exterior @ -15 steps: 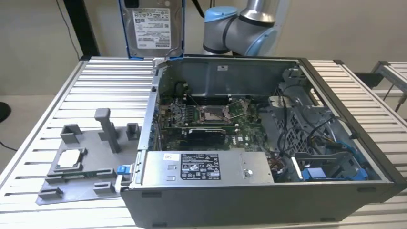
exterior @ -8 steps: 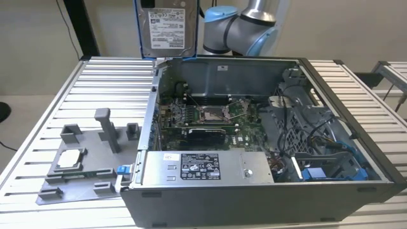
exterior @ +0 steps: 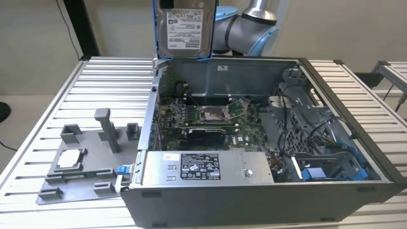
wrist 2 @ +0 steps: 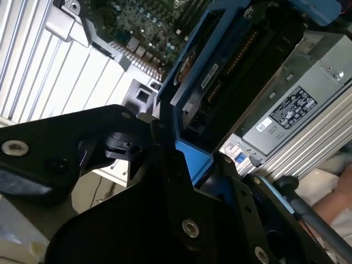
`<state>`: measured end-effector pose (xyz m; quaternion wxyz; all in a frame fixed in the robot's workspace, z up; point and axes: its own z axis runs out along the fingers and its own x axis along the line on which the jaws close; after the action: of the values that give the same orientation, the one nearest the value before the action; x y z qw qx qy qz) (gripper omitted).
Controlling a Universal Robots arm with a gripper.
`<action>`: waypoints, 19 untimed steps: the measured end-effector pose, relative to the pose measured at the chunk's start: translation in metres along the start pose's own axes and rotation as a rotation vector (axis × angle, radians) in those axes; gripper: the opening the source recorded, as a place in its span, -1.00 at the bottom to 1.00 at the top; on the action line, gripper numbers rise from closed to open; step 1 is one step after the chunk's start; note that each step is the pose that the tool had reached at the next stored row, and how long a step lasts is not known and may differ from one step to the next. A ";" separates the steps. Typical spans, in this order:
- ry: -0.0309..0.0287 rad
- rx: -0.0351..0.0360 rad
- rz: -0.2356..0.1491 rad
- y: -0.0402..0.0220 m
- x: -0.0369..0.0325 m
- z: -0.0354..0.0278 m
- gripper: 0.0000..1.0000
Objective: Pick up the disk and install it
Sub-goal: 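Pick up the disk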
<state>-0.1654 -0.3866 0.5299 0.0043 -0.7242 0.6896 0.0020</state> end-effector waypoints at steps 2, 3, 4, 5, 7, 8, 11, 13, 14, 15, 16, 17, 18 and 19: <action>0.0000 0.0000 0.000 -0.0060 0.0025 0.0000 -1.00; 0.0000 0.0000 0.000 -0.0089 0.0038 0.0000 -1.00; -0.0001 0.0001 0.000 -0.0116 0.0053 0.0000 -1.00; -0.0001 0.0000 0.000 -0.0144 0.0069 0.0000 -1.00; -0.0001 0.0001 0.000 -0.0201 0.0109 0.0000 -1.00; -0.0002 0.0001 0.000 -0.0229 0.0128 0.0000 -1.00; -0.0001 0.0001 0.000 -0.0309 0.0186 0.0000 -1.00; 0.0000 -0.0001 0.000 -0.0364 0.0226 -0.0001 -1.00; -0.0001 0.0000 0.000 -0.0392 0.0247 -0.0001 -1.00; -0.0001 -0.0001 0.000 -0.0418 0.0269 -0.0001 -1.00; -0.0001 -0.0001 0.000 -0.0445 0.0293 -0.0001 -1.00; -0.0001 -0.0001 0.000 -0.0470 0.0317 -0.0001 -1.00; -0.0001 -0.0001 0.000 -0.0493 0.0340 -0.0001 -1.00; -0.0001 -0.0002 0.000 -0.0516 0.0364 -0.0001 -1.00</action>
<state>-0.1121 -0.4203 0.5298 0.0043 -0.7242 0.6896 0.0022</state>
